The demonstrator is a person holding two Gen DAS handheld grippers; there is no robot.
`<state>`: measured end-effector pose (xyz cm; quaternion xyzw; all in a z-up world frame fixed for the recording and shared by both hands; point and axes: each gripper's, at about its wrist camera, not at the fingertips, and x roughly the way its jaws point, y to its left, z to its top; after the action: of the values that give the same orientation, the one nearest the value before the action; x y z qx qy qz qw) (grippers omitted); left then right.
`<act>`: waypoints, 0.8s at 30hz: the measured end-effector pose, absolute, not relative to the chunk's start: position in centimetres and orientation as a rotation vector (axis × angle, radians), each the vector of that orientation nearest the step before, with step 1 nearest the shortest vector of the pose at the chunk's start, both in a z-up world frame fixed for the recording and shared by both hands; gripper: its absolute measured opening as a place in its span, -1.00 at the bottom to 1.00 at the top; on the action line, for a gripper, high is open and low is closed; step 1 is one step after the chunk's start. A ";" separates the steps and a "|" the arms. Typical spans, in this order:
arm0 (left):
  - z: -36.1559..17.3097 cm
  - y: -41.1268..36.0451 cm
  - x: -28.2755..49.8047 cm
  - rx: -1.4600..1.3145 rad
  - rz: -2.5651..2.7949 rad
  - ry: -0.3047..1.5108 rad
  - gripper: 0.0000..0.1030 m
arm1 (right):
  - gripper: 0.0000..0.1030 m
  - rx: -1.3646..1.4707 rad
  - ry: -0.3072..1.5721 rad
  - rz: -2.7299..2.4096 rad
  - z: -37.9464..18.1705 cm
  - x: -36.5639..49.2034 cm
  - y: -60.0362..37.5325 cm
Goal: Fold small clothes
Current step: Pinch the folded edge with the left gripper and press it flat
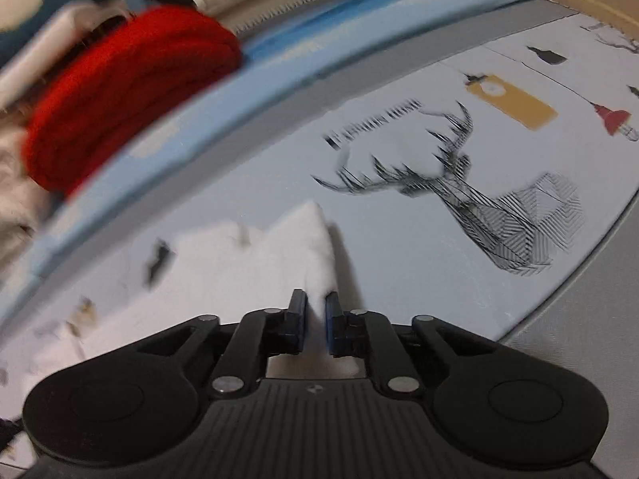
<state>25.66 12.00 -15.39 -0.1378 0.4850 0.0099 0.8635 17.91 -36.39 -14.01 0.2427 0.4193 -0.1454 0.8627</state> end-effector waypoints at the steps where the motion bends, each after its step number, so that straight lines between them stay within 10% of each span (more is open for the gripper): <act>1: -15.2 12.1 25.5 -0.283 0.026 1.012 -0.85 | -0.51 0.500 0.934 -0.344 -14.6 18.0 -36.7; 24: -12.6 9.5 18.9 -0.140 -0.176 1.063 -0.47 | -0.19 0.394 1.001 -0.302 -11.7 13.4 -35.8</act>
<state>18.91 9.49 -12.57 -0.0665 0.5057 -0.0840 0.8560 13.41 -35.84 -11.74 0.1869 0.4748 -0.1431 0.8481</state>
